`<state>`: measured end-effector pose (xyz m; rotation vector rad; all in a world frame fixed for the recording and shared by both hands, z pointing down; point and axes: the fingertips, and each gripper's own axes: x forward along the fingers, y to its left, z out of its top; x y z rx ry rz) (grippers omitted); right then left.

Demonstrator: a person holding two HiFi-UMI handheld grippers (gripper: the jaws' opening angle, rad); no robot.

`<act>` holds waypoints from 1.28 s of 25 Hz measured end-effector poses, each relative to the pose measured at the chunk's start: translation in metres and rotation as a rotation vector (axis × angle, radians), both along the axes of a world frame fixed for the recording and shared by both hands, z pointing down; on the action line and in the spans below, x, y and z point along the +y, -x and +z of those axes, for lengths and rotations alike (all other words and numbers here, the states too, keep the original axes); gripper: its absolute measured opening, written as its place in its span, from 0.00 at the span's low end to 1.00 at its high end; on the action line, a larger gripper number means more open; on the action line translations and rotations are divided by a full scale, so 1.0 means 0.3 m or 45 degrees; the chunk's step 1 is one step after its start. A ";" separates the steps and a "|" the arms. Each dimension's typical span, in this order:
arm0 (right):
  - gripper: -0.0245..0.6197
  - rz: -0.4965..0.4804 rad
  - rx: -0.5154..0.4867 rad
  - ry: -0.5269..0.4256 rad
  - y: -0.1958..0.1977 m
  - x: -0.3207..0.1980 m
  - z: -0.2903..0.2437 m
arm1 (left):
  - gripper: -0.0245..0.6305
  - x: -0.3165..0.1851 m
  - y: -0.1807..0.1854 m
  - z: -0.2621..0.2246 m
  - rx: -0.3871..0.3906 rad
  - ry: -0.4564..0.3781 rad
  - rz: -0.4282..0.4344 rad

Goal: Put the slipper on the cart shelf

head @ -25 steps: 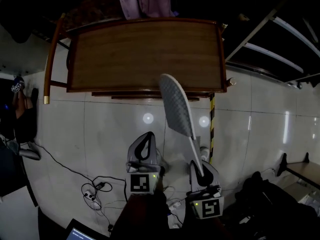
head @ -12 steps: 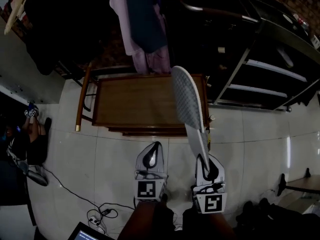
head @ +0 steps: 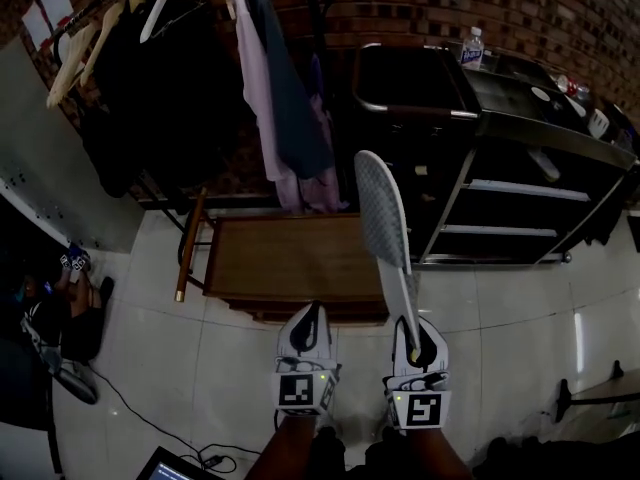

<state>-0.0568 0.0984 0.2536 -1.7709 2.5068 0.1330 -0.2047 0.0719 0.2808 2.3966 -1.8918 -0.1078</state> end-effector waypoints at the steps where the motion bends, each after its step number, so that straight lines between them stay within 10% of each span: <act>1: 0.13 0.000 -0.004 0.000 -0.006 0.008 -0.007 | 0.06 0.008 -0.010 -0.013 -0.017 0.000 0.003; 12: 0.13 0.056 0.030 -0.011 -0.174 0.027 -0.048 | 0.06 0.056 -0.151 -0.131 -0.012 -0.066 0.037; 32: 0.13 0.184 0.217 0.063 -0.834 -0.077 0.066 | 0.06 -0.068 -0.770 -0.143 -0.029 -0.141 0.120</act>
